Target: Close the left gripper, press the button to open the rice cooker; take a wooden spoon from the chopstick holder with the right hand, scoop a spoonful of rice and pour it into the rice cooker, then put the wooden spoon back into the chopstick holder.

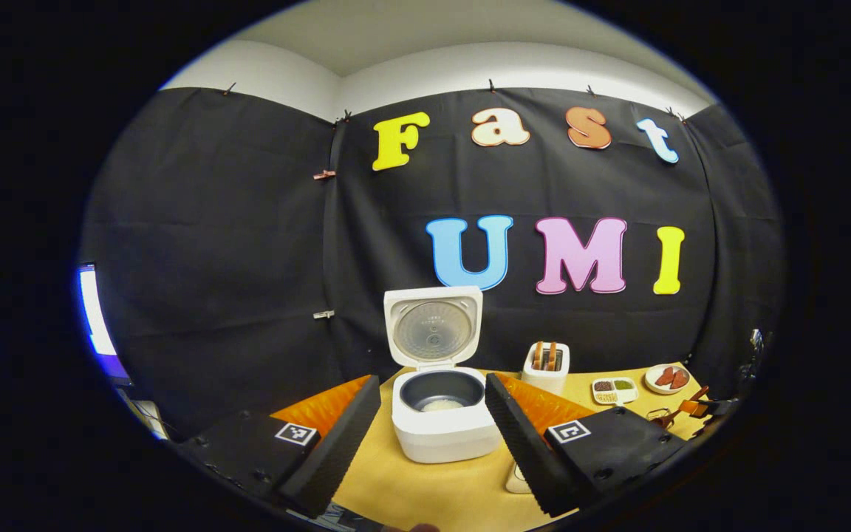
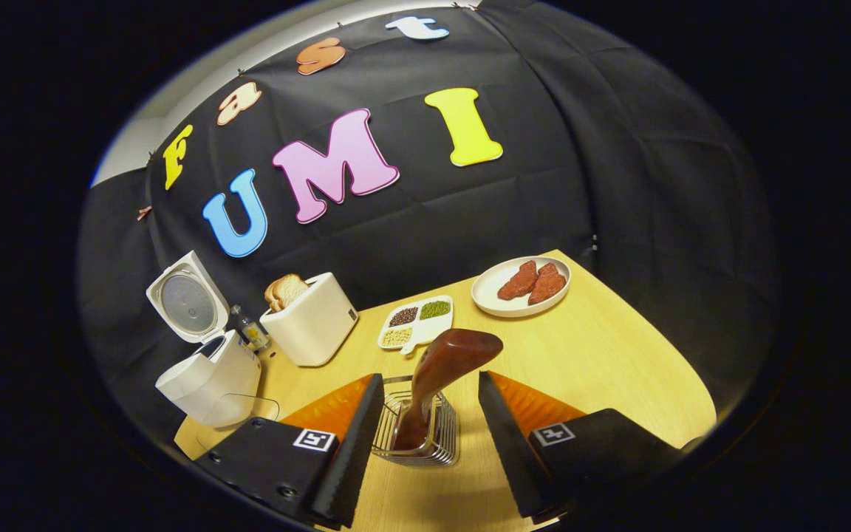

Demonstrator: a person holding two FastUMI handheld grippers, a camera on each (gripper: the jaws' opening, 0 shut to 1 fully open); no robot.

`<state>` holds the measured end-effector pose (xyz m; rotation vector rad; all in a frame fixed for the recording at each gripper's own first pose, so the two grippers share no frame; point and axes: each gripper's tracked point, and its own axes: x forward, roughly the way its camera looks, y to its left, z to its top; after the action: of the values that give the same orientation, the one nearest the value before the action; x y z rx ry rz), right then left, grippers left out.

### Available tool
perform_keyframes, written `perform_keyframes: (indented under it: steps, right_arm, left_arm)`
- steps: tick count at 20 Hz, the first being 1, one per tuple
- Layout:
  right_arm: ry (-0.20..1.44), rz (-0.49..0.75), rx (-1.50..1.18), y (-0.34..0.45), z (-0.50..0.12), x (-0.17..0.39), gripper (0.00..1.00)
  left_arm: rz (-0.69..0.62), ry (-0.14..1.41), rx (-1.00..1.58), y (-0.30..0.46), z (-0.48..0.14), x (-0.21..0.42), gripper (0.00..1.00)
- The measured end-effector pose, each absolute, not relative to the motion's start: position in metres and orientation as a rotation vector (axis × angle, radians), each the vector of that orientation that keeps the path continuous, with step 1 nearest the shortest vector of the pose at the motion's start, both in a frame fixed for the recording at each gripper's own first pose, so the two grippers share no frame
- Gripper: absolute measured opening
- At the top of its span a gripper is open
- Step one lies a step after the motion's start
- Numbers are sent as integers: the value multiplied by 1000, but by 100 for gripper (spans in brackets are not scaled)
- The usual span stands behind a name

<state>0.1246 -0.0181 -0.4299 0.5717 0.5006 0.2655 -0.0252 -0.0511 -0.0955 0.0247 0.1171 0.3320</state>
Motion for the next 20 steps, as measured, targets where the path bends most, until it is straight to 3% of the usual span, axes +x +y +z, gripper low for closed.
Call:
perform_keyframes:
  steps: [2, 4, 7, 8, 9, 10, 11, 20]
  right_arm:
    - [508, 289, 594, -5, -432, 129, 75]
    - [523, 308, 588, 8, -436, 130, 57]
    - [511, 316, 546, 19, -437, 133, 54]
    - [526, 297, 530, 19, -446, 134, 46]
    - [531, 288, 534, 17, -444, 132, 27]
    - [525, 278, 537, 17, -447, 138, 14]
    - [529, 272, 534, 17, -449, 140, 23]
    - [528, 301, 494, 20, -452, 137, 26]
  left_arm:
    - [350, 133, 22, -48, -101, -27, 98]
    - [353, 148, 11, -50, -107, -27, 98]
    - [358, 154, -2, -50, -108, -24, 98]
    - [360, 153, 0, -49, -107, -22, 98]
    - [359, 153, 5, -49, -106, -23, 98]
    - [360, 152, 12, -48, -105, -23, 98]
    - [362, 150, 18, -48, -103, -23, 98]
    - [386, 152, 14, -40, -103, -27, 98]
